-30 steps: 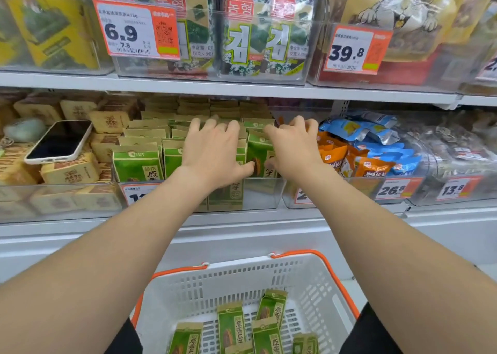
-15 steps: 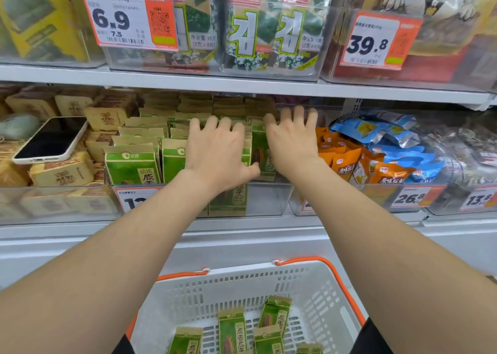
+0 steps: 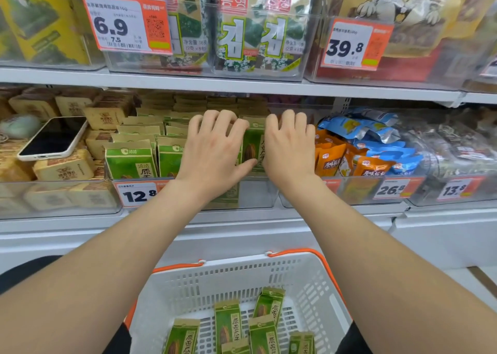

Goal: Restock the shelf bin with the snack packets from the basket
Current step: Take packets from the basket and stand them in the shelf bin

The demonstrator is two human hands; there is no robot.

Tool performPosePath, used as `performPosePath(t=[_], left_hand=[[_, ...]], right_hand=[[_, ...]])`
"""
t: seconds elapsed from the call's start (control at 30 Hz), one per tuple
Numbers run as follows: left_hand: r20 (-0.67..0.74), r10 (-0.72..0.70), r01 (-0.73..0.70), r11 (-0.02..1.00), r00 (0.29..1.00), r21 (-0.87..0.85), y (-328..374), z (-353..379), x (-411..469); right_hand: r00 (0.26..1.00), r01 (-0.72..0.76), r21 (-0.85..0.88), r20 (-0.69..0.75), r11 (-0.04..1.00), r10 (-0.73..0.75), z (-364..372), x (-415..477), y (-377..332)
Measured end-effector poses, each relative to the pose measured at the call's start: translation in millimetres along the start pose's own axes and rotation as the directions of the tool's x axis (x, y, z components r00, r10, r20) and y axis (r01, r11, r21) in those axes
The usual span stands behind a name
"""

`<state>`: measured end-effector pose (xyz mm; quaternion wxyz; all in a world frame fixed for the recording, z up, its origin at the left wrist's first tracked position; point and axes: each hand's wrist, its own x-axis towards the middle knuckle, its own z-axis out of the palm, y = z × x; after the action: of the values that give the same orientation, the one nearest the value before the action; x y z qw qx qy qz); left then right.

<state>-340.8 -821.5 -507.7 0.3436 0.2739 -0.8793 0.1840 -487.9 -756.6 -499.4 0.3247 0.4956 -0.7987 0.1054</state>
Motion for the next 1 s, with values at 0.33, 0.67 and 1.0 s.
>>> performPosePath(t=[0.33,0.67,1.0], left_hand=[[0.385,0.245,-0.231,0.97,0.89,-0.082,18,-7,-51],[0.964,0.144,-0.038,0.99,0.225,-0.139,41,53,-130],[0.998,0.054,-0.011,0.998,-0.033,-0.054,38,110,-247]], right_hand=[[0.897,0.003,0.238,0.428,0.971,-0.108,-46,-79,0],[0.443,0.113,0.16,0.875,0.981,-0.194,-16,-155,-7],[0.389,0.204,0.375,0.817,0.904,-0.426,31,-209,-39]])
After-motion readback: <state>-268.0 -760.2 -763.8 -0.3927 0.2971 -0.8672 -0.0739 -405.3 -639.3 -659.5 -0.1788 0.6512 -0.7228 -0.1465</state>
